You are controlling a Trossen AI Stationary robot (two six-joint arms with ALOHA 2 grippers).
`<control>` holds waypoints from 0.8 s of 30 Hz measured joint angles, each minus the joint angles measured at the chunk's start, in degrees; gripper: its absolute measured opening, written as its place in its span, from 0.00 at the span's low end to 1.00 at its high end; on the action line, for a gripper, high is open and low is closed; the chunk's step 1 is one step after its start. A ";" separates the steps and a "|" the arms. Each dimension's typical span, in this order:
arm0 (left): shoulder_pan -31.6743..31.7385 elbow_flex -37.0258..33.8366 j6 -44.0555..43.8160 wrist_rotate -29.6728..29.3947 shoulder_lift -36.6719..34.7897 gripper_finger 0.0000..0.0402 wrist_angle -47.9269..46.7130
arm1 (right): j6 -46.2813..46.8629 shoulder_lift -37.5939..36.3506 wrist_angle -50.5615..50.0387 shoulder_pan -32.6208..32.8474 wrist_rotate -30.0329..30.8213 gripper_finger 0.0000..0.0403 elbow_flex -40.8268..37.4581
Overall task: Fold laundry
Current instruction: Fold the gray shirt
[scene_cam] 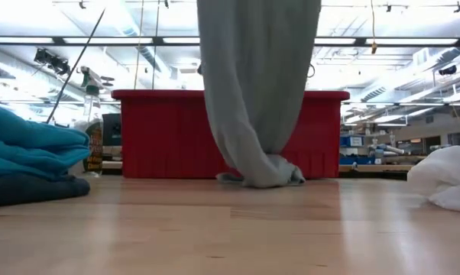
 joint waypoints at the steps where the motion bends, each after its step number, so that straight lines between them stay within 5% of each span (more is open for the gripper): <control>1: -0.85 -0.08 -1.88 0.04 0.61 0.00 -1.48 | 2.47 0.07 -1.19 0.75 -1.50 0.01 -0.04; 7: -7.14 -0.09 -12.69 0.63 7.35 0.00 -7.01 | 14.55 1.02 -4.26 6.41 -6.90 0.01 -6.60; 16: -16.89 -0.16 -25.88 0.67 17.95 0.00 -6.79 | 27.79 0.98 7.33 14.57 -13.54 0.01 -23.34; 24: -23.27 -0.13 -27.90 -5.65 15.56 0.00 -5.73 | 31.42 0.96 20.43 20.77 -3.76 0.01 -20.85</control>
